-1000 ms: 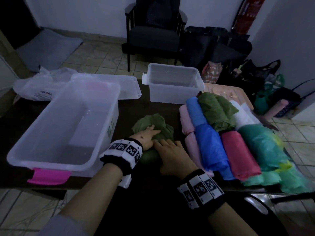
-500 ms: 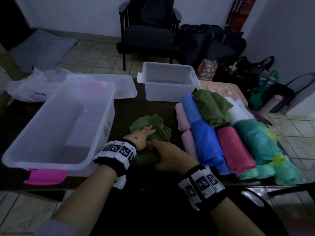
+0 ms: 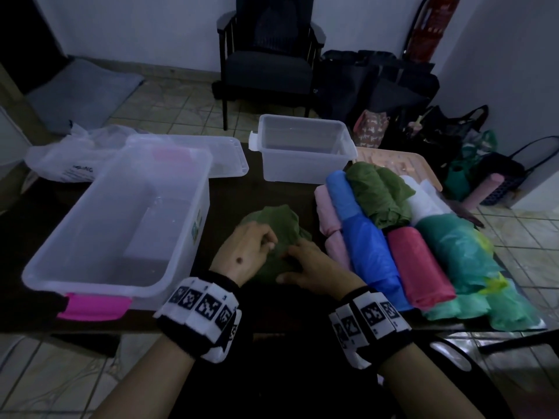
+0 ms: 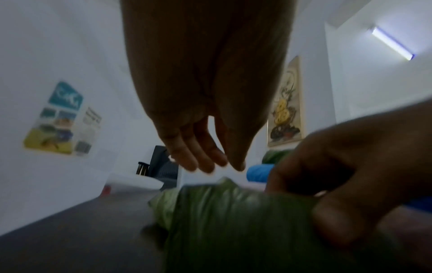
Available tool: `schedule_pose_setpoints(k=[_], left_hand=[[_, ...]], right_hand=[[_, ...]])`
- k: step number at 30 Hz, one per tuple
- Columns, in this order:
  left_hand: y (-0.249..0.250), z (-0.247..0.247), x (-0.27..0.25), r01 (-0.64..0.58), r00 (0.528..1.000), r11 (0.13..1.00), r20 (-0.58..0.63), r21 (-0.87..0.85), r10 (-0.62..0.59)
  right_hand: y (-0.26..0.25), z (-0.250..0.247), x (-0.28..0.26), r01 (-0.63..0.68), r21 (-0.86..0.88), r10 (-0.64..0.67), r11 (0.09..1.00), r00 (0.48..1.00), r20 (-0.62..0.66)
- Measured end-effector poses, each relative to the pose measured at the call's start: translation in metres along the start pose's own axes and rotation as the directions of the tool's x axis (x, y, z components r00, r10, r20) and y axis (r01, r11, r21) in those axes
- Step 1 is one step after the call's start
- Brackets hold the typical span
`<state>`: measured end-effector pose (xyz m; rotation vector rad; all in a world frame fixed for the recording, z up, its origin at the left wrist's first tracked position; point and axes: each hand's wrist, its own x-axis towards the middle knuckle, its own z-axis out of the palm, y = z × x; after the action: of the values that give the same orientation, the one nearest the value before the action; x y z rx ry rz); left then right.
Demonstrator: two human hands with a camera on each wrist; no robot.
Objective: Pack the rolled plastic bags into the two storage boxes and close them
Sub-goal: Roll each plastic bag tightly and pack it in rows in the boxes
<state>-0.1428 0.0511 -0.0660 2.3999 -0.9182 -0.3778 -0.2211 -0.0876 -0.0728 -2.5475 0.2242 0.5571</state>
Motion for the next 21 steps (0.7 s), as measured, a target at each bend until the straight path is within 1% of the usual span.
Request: schedule_pose_setpoints(k=[2, 3, 5, 6, 7, 8, 9, 11, 13, 15, 16, 18, 21], left_hand=[[0.002, -0.003, -0.010, 0.029, 0.994, 0.999, 0.103, -0.032, -0.025], [0.002, -0.005, -0.014, 0.027, 0.990, 0.999, 0.139, -0.021, -0.024], [-0.002, -0.005, -0.017, 0.031, 0.981, 1.000, 0.191, 0.002, -0.031], [-0.004, -0.004, -0.018, 0.032, 0.977, 0.999, 0.212, 0.012, -0.034], [-0.005, -0.002, -0.018, 0.027, 0.974, 0.999, 0.225, 0.025, -0.031], [-0.007, -0.001, -0.017, 0.015, 0.975, 0.999, 0.222, 0.041, -0.023], [-0.008, 0.001, -0.016, 0.008, 0.977, 0.998, 0.212, 0.057, -0.020], [-0.009, 0.004, -0.012, -0.001, 0.981, 0.997, 0.194, 0.080, -0.014], [-0.007, 0.003, -0.007, 0.006, 0.978, 0.996, 0.208, 0.092, -0.025], [-0.006, 0.002, -0.002, 0.011, 0.967, 0.993, 0.253, 0.120, -0.042], [-0.006, 0.002, 0.000, 0.014, 0.958, 0.991, 0.282, 0.131, -0.051], [-0.008, 0.000, -0.001, 0.029, 0.938, 0.991, 0.339, 0.131, -0.072], [-0.013, -0.001, -0.004, 0.055, 0.899, 0.990, 0.426, 0.129, -0.105]], right_hand=[[0.001, 0.000, 0.001, 0.015, -0.063, -0.016, 0.998, 1.000, -0.009], [0.001, 0.000, 0.002, 0.035, -0.044, -0.035, 0.998, 0.999, -0.015], [0.002, 0.001, 0.004, 0.028, 0.086, -0.024, 0.996, 0.999, -0.045], [0.002, 0.002, 0.004, -0.002, 0.143, 0.011, 0.990, 0.998, -0.059], [0.003, 0.002, 0.006, -0.033, 0.163, 0.045, 0.986, 0.997, -0.070], [0.003, 0.004, 0.008, -0.061, 0.140, 0.073, 0.988, 0.994, -0.084], [0.004, 0.005, 0.009, -0.080, 0.082, 0.088, 0.993, 0.990, -0.109], [0.001, 0.009, 0.008, -0.101, -0.103, 0.078, 0.990, 0.974, -0.214], [-0.006, 0.017, 0.004, -0.075, -0.219, -0.006, 0.973, 0.937, -0.349], [-0.011, 0.031, -0.002, 0.003, -0.252, -0.109, 0.968, 0.907, -0.408], [-0.014, 0.038, -0.005, 0.033, -0.239, -0.131, 0.970, 0.903, -0.409], [-0.016, 0.047, -0.010, 0.040, -0.226, -0.125, 0.973, 0.918, -0.376], [-0.019, 0.048, -0.015, 0.026, -0.292, -0.128, 0.956, 0.932, -0.338]])
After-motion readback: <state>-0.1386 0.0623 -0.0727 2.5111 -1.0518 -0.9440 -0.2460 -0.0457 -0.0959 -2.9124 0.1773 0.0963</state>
